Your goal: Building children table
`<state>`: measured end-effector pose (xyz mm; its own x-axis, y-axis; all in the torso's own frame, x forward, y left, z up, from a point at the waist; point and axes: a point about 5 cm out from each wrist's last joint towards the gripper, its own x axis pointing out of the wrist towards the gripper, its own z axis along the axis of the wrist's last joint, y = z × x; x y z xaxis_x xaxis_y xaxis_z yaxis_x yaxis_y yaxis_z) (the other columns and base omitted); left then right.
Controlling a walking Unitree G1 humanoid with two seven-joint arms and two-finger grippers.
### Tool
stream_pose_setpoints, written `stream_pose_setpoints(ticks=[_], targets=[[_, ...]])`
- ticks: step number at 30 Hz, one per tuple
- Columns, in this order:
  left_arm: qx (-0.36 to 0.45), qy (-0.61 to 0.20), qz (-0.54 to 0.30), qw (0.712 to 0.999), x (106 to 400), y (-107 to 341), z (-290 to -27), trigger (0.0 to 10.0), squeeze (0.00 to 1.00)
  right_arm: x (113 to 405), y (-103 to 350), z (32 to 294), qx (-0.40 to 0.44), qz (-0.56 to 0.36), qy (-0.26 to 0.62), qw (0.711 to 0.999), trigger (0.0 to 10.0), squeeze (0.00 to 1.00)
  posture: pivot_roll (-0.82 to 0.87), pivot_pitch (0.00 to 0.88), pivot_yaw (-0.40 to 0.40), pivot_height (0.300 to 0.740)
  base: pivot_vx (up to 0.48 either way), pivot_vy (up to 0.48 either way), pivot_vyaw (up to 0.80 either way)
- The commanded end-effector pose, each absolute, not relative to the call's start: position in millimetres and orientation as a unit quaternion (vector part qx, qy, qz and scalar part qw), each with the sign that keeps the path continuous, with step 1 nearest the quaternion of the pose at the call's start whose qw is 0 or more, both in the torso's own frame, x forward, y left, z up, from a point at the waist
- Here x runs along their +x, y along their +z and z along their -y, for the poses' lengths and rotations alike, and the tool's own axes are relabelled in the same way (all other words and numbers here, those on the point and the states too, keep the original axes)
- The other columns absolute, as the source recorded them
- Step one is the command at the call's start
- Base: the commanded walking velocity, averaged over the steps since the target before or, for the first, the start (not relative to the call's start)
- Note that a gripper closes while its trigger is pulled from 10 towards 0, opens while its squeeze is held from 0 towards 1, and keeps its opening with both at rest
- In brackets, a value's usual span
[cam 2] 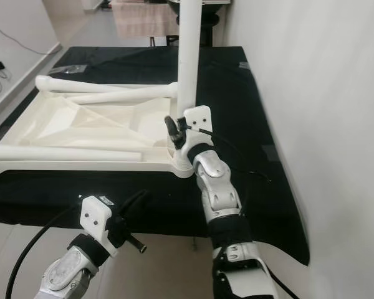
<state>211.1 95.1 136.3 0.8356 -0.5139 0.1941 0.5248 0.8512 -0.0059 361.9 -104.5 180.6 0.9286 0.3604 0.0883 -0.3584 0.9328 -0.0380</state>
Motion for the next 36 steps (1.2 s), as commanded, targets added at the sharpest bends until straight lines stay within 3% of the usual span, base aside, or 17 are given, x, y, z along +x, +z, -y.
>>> stream_pose_setpoints(ticks=[1,2,3,5,6,8,12,13,15,16,20,29,32,35,36], targets=[[-0.035,-0.270,0.086,0.959,211.1,133.9,-95.5,10.0,0.00,362.6,189.9,95.6,0.003,0.047,0.228,0.973,10.0,1.00,0.09,0.143,0.005,0.740,0.000,0.000,0.00],[-0.035,-0.270,0.086,0.959,211.1,133.9,-95.5,10.0,0.00,362.6,189.9,95.6,0.003,0.047,0.228,0.973,10.0,1.00,0.09,0.143,0.005,0.740,0.000,0.000,0.00],[-0.035,-0.270,0.086,0.959,211.8,133.9,-95.1,10.0,0.00,363.4,195.5,94.1,0.001,0.052,0.263,0.963,10.0,0.00,0.10,0.138,0.002,0.740,0.000,0.000,0.00],[-0.035,-0.269,0.085,0.959,213.4,133.1,-95.2,10.0,0.00,364.7,203.5,94.6,-0.012,0.048,0.366,0.929,10.0,0.00,0.10,0.134,0.001,0.740,0.000,0.000,0.00],[-0.035,-0.269,0.085,0.959,213.4,133.1,-95.2,10.0,0.00,364.7,203.5,94.6,-0.012,0.048,0.366,0.929,10.0,0.00,0.10,0.134,0.001,0.740,0.000,0.000,0.00],[-0.036,-0.269,0.085,0.959,214.2,132.3,-95.5,10.0,0.00,366.2,205.7,102.7,-0.022,0.033,0.430,0.902,10.0,0.00,0.10,0.131,-0.003,0.740,0.000,0.000,0.00],[-0.036,-0.268,0.085,0.959,214.7,131.6,-95.3,10.0,0.00,369.2,208.2,112.5,-0.004,0.023,0.459,0.888,10.0,0.00,0.10,0.129,-0.006,0.740,0.000,0.000,0.00],[-0.037,-0.268,0.085,0.959,214.9,131.3,-95.1,10.0,0.00,371.1,210.2,118.1,-0.004,0.023,0.467,0.884,4.9,0.00,0.10,0.129,-0.009,0.740,0.000,0.000,0.00],[-0.037,-0.267,0.086,0.959,215.0,131.1,-95.2,10.0,0.00,371.6,211.1,122.3,-0.006,0.021,0.479,0.877,4.9,0.00,0.10,0.129,-0.010,0.740,0.000,0.000,0.00],[-0.037,-0.266,0.086,0.959,214.7,130.9,-95.3,10.0,0.00,371.3,211.2,126.1,-0.010,0.020,0.490,0.871,0.0,0.00,0.11,0.129,-0.008,0.740,0.000,0.000,0.00],[-0.037,-0.265,0.087,0.960,214.1,130.9,-95.4,10.0,0.00,372.2,210.0,132.5,-0.014,0.013,0.495,0.869,0.0,0.00,0.11,0.131,-0.010,0.740,0.000,0.000,0.00],[-0.036,-0.264,0.088,0.960,211.9,131.6,-95.1,10.0,0.00,371.3,195.6,152.8,-0.002,0.000,0.442,0.897,0.0,0.00,0.10,0.143,-0.008,0.740,0.000,0.000,0.00],[-0.038,-0.267,0.087,0.959,210.9,131.7,-95.3,10.0,0.00,371.1,170.0,158.1,-0.012,-0.044,0.336,0.941,0.0,0.00,0.10,0.152,-0.006,0.740,0.000,0.000,0.00],[-0.038,-0.267,0.087,0.959,210.4,132.0,-95.8,10.0,0.00,370.0,159.3,158.4,-0.030,-0.066,0.279,0.957,0.0,0.00,0.10,0.153,-0.006,0.740,0.000,0.000,0.00],[-0.037,-0.268,0.087,0.959,209.9,132.4,-96.5,10.0,0.00,358.6,141.1,154.2,-0.031,-0.101,0.187,0.977,0.0,0.00,0.10,0.160,-0.003,0.740,0.000,0.000,0.00]])
